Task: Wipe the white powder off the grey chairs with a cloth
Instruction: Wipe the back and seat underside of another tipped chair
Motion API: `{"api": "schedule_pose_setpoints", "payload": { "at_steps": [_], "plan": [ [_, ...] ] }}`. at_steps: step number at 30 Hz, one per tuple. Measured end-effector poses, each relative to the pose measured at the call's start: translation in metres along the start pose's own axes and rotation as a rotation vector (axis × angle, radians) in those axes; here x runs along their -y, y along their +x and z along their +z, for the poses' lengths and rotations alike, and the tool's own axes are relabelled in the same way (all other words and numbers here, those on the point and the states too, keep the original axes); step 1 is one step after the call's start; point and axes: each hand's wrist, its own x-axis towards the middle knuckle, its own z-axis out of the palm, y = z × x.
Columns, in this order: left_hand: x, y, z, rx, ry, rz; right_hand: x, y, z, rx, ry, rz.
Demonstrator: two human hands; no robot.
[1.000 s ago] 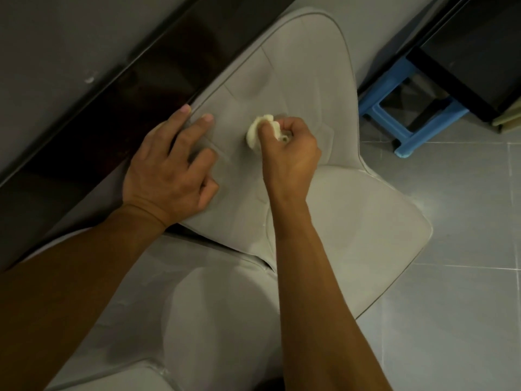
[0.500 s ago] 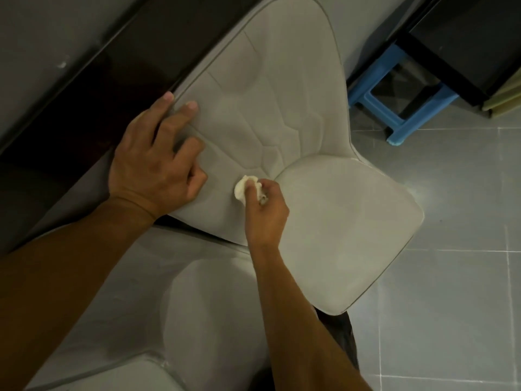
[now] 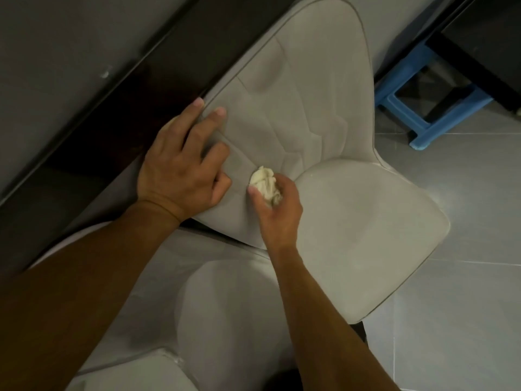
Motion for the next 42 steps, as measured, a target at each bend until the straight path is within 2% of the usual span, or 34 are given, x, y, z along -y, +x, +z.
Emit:
{"api": "schedule_pose_setpoints", "payload": {
  "at_steps": [5,10,13,18,22,25,27,31,33,35,37,38,39,42],
  "plan": [
    [0.002,-0.001,0.002,-0.003,-0.003,0.005,-0.050,0.008,-0.006,0.052,-0.216,0.090],
    [0.003,-0.001,0.001,0.039,0.037,0.039,-0.060,0.030,-0.013,0.216,-0.546,0.135],
    [0.001,-0.001,0.000,0.059,0.062,0.004,-0.058,0.038,-0.028,0.257,-0.600,0.123],
    [-0.012,0.006,-0.014,0.113,0.012,-0.101,-0.062,0.047,-0.061,0.092,-0.453,0.036],
    [-0.044,-0.013,-0.011,0.175,0.110,-0.304,-0.092,0.074,-0.076,-0.093,-0.336,0.070],
    [-0.058,-0.016,0.006,0.129,0.261,-0.355,-0.108,0.111,-0.076,-0.133,-0.422,0.054],
    [-0.057,-0.015,0.014,0.074,0.304,-0.385,-0.117,0.141,-0.068,-0.093,-0.505,0.029],
    [-0.058,-0.014,0.017,0.025,0.329,-0.390,-0.142,0.173,-0.053,0.075,-0.708,0.053],
    [-0.060,-0.014,0.019,0.004,0.326,-0.400,-0.147,0.172,-0.050,0.246,-0.890,-0.012],
    [-0.059,-0.012,0.019,0.001,0.325,-0.403,-0.141,0.164,-0.052,0.608,-1.043,-0.075],
    [-0.059,-0.011,0.017,0.004,0.304,-0.409,-0.138,0.145,-0.059,1.052,-1.121,-0.027],
    [-0.058,-0.013,0.016,0.004,0.303,-0.413,-0.143,0.132,-0.066,1.102,-1.157,-0.038],
    [-0.058,-0.013,0.017,0.001,0.304,-0.416,-0.148,0.124,-0.073,0.994,-1.115,-0.068],
    [-0.056,-0.016,0.022,-0.011,0.307,-0.409,-0.147,0.129,-0.079,0.364,-0.878,-0.154]
  ]
}}
